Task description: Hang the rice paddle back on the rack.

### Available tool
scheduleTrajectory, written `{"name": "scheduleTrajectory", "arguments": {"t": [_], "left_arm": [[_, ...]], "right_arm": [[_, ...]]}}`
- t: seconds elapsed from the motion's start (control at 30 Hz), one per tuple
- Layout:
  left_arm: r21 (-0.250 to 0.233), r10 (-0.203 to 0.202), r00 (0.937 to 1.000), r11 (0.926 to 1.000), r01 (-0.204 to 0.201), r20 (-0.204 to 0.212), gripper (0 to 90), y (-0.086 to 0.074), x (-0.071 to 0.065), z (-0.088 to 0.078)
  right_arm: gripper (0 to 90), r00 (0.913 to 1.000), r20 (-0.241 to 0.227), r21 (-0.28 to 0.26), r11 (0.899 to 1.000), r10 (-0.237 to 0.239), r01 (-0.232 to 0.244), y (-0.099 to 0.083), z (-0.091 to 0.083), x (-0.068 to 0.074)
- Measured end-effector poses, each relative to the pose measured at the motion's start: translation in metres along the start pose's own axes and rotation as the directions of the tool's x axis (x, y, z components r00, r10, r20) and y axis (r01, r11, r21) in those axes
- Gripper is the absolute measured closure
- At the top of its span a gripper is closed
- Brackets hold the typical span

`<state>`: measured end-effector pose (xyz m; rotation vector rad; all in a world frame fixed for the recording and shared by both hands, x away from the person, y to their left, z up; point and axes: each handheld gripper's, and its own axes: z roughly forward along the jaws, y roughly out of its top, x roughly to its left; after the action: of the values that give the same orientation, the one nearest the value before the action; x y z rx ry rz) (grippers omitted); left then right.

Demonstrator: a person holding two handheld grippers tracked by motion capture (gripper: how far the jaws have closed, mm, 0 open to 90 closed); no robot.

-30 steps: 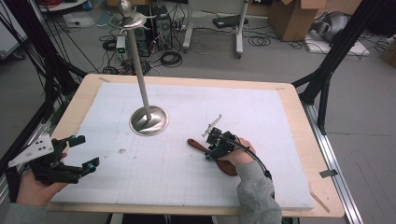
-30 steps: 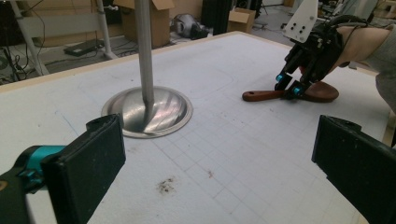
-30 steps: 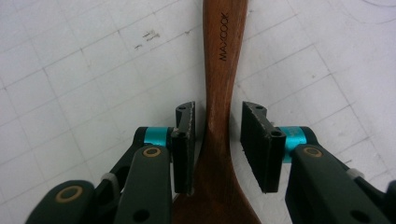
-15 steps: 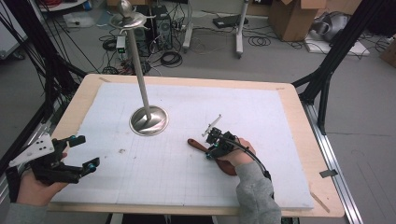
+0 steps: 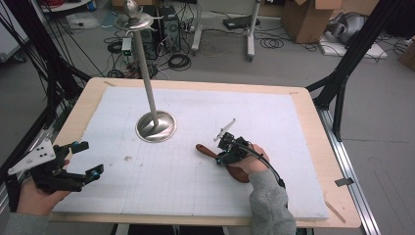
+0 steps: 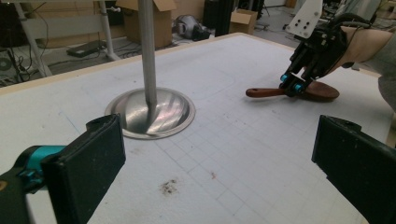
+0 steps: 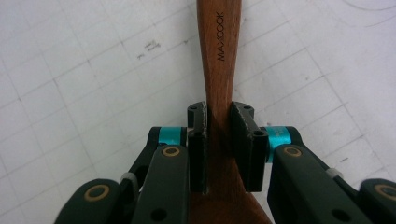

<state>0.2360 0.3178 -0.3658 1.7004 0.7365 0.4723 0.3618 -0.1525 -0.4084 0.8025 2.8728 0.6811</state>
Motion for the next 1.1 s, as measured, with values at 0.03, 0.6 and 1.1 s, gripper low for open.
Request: {"name": "scheduleTrajectory", "arguments": {"t": [0.03, 0.6, 1.1], "left_arm": [[-0.002, -0.001, 1.0000, 1.0000, 0.001, -0.001, 3.1, 0.000, 0.000, 0.000], [-0.008, -0.005, 0.9999, 1.0000, 0.005, 0.011, 3.1, 0.002, 0.001, 0.003], [-0.007, -0.001, 0.9997, 1.0000, 0.001, 0.024, 3.1, 0.004, 0.001, 0.008]], "right_arm": [[76.6, 1.0000, 0.001, -0.015, 1.000, 0.000, 0.000, 0.000, -0.001, -0.001], [76.9, 0.9986, -0.009, -0.192, 0.980, 0.052, -0.053, -0.014, -0.020, -0.013], [77.1, 0.9979, 0.003, -0.331, 0.942, 0.064, -0.060, -0.022, -0.042, -0.013]]}}
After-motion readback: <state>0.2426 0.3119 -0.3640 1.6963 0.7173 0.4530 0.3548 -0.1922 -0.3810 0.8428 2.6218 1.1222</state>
